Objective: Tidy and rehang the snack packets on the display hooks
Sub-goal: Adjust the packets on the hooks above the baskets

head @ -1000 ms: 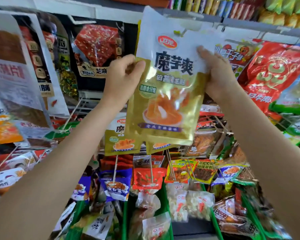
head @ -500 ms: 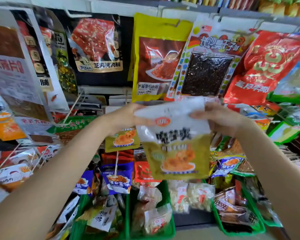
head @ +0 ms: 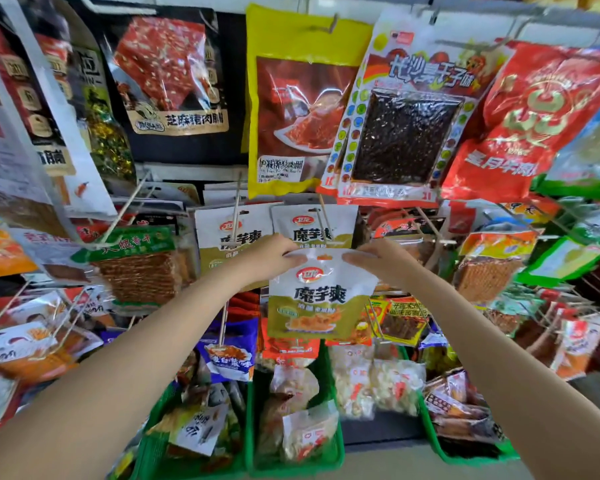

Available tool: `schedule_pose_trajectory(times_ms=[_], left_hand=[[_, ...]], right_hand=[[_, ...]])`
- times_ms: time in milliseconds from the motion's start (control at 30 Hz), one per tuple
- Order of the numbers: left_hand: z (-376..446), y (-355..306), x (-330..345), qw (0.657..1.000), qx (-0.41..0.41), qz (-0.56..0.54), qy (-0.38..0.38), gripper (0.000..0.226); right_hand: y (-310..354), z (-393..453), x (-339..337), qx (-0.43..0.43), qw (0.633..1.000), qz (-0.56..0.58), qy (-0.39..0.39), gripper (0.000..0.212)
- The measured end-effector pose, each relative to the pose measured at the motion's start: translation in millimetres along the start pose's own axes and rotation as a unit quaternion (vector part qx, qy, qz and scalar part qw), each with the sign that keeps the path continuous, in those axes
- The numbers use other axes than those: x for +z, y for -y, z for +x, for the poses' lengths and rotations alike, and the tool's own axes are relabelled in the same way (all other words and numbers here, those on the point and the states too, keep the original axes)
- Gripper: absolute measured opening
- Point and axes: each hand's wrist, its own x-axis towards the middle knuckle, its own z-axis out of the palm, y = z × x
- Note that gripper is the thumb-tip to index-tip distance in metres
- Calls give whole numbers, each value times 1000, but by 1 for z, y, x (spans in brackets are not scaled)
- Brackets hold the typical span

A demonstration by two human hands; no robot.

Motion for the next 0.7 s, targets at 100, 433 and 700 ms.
schedule_pose_trajectory(times_ms=[100, 433, 700], left_hand=[[7, -2, -1, 1000, -17, -6, -14, 43], [42, -4, 15, 995, -69, 26, -72, 36], [54, 0, 14, 970, -90, 73, -214, 24]], right_hand=[[3, 8, -4, 3, 1000, -21, -14, 38], [-10, 42, -8, 88, 995, -52, -24, 50], [-2, 68, -3, 35, 976, -142, -160, 24]])
